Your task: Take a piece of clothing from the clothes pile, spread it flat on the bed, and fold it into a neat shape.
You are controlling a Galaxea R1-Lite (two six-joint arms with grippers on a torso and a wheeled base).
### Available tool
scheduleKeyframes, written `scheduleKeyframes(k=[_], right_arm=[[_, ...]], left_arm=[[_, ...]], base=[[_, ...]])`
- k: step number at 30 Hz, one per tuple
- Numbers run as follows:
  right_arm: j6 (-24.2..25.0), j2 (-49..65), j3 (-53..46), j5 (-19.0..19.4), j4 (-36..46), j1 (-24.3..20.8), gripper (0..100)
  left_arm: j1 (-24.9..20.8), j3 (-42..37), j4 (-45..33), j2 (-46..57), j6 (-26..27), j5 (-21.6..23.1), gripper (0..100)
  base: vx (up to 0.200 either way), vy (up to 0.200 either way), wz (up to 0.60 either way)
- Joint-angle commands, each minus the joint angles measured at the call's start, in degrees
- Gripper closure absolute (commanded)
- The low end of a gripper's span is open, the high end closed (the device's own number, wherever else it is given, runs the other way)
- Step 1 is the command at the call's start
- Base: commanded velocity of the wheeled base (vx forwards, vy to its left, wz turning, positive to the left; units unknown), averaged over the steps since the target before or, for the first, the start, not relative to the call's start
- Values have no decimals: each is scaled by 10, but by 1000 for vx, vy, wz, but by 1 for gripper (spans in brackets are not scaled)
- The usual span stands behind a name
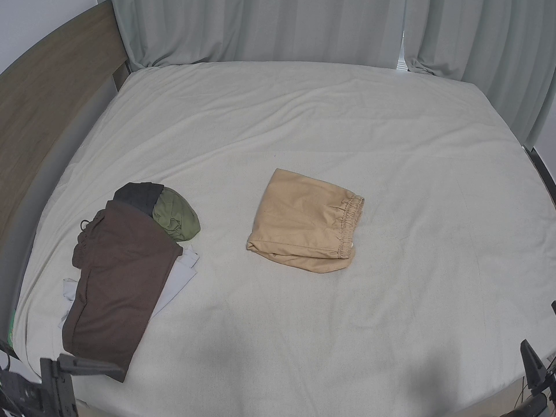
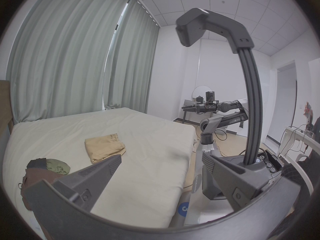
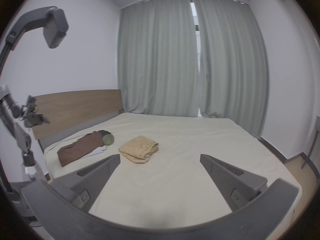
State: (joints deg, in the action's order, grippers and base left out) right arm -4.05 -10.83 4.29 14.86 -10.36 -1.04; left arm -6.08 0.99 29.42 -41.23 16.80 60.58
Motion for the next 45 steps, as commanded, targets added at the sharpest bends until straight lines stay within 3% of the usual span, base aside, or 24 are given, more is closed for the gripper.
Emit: scheduleKeyframes(k=[1,2,5,6,7,8,9,10,12,16,19,23,29,33,36,38,45], right_arm=[[77,108,-43,-167,66,5,0],[77,108,-43,-179,65,5,0],[68,108,-43,-179,67,7,0],[55,108,-42,-146,68,6,0],[52,108,-42,-127,68,6,0],[55,108,-43,-103,68,4,0],[55,108,-43,-103,68,4,0],[69,108,-43,-111,68,5,0],[65,108,-43,-104,65,6,0],[76,108,-42,-22,72,5,0],[75,108,-42,-68,77,8,0],[12,108,-43,-129,103,7,0],[50,108,-42,-156,105,4,0],[55,108,-42,-157,104,3,0],[41,108,-42,-152,104,6,0],[41,108,-42,-151,104,5,0],[41,108,-42,-151,104,5,0]], left_arm=[[9,-9,-255,365,-38,-42,0],[9,-9,-253,359,-33,-68,0],[9,-10,-252,360,-33,-243,0],[10,-10,-252,360,-38,-332,0],[11,-10,-252,359,-43,-366,0],[16,-10,-252,359,-63,-428,0],[16,-10,-252,359,-63,-428,0],[21,-10,-252,359,-115,-509,0],[35,-10,-252,363,-134,-566,0],[64,-9,-259,412,-120,-627,0],[63,-10,-260,410,-120,-675,0],[64,-9,-260,410,-126,-685,0],[64,-9,-260,410,-128,-687,0],[63,-10,-260,410,-127,-683,0],[63,-10,-268,410,-151,-616,0],[63,-10,-300,411,-165,-596,0],[63,-10,-292,410,-162,-598,0]], base=[[0,0,0],[0,0,0],[0,0,0],[0,0,0],[0,0,0],[0,0,0],[0,0,0],[0,0,0],[0,0,0],[0,0,0],[0,0,0],[0,0,0],[0,0,0],[0,0,0],[0,0,0],[0,0,0],[0,0,0]])
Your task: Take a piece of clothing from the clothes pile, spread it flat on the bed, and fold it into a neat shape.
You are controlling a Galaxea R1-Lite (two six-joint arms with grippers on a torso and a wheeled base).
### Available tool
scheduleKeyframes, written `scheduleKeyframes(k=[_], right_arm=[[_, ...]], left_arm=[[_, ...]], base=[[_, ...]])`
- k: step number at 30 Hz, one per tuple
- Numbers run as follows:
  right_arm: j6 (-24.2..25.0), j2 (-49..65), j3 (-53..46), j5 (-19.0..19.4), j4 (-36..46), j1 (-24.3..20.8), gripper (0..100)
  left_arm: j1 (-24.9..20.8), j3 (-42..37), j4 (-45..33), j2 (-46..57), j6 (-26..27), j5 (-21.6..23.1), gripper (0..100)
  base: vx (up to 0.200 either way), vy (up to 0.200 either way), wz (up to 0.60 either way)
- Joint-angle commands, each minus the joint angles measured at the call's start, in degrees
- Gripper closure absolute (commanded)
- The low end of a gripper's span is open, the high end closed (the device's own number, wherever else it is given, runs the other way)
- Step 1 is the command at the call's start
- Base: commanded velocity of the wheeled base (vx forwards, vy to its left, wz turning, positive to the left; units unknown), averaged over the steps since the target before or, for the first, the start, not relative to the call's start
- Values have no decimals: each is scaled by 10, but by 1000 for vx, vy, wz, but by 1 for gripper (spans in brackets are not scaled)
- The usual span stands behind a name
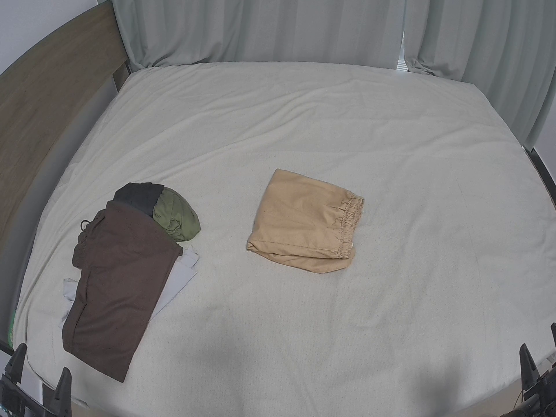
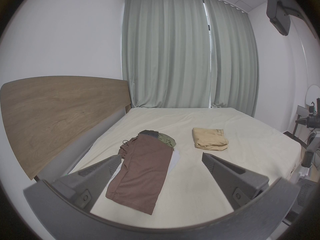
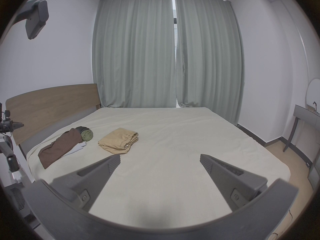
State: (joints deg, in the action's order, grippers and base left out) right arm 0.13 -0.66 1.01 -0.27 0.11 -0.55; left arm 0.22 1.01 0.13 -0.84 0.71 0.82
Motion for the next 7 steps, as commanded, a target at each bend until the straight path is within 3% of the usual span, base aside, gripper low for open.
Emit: scheduleKeyframes(k=[1,7], right_arm=[[-1,7,-9,0,0,0,0],[-1,7,-9,0,0,0,0]], left_arm=[[0,-10,1,6,-1,-1,0],[0,-10,0,6,-1,0,0]], base=[[0,0,0],[0,0,0]])
